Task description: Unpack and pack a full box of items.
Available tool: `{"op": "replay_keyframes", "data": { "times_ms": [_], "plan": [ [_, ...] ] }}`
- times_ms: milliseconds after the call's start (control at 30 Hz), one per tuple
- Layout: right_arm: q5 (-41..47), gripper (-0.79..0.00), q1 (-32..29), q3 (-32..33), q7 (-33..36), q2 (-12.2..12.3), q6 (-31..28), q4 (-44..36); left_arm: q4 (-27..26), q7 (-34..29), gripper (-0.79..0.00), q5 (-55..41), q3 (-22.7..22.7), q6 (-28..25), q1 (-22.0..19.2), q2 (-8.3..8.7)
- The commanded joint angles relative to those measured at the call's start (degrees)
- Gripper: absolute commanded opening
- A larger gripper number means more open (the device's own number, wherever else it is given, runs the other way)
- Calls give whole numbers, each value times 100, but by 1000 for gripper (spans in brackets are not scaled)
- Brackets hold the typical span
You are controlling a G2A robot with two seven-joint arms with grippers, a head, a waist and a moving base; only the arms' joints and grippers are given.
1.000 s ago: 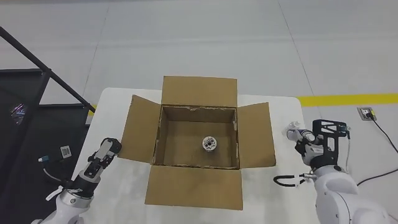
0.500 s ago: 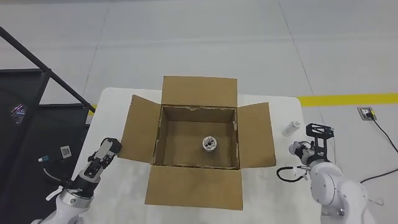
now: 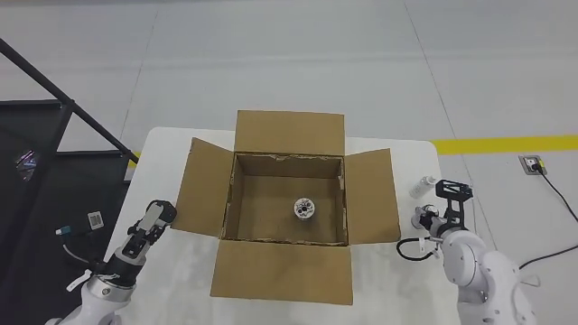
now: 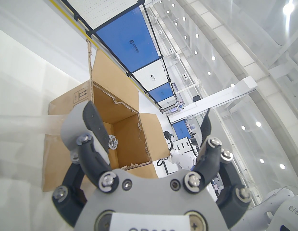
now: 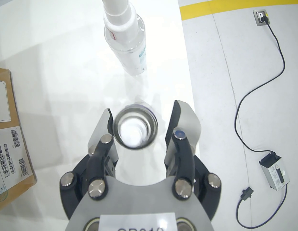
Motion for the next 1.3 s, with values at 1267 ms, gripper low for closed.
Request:
{"op": "replay_keyframes", "data": {
  "times_ms": [1267],
  "plan": [
    [1582, -40, 3924, -4939, 1148, -1064, -127, 3582, 0, 0, 0, 0, 0, 0, 0, 0]
  ]
}}
